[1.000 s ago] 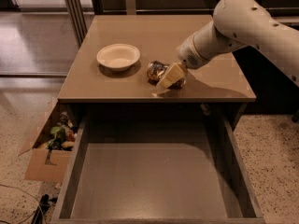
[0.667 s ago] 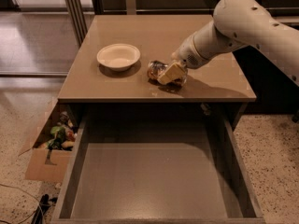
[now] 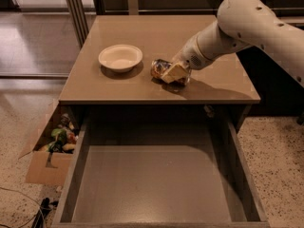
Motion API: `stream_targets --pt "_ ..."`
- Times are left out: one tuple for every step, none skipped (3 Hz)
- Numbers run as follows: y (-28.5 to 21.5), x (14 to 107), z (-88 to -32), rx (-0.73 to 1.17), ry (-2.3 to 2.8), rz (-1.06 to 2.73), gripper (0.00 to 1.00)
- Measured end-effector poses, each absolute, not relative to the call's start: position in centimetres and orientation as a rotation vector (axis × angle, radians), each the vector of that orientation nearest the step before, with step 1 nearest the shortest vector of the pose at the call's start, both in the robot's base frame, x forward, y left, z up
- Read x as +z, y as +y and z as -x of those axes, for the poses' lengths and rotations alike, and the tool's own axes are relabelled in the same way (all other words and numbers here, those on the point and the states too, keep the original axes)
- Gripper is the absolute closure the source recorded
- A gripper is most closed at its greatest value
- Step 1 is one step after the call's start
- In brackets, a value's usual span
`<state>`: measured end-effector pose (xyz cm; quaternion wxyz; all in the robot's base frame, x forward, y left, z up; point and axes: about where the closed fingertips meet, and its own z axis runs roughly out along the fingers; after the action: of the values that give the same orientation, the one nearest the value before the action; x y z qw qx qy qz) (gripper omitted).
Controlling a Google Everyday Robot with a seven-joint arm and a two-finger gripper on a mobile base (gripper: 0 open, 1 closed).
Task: Place orange can into top drawer
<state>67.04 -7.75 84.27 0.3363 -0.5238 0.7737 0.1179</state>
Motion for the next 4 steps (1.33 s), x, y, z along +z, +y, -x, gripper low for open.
stream_targets --pt "-7.2 84.6 -67.0 0.326 2.012 1.378 1.0" --pt "-8.7 87.1 -65.8 0.324 2.005 1.343 1.0" --pt "-10.4 89.8 -63.8 0.298 1.982 1.307 1.0" --pt "-11.9 91.7 -60.3 0.283 1.951 1.276 1.0"
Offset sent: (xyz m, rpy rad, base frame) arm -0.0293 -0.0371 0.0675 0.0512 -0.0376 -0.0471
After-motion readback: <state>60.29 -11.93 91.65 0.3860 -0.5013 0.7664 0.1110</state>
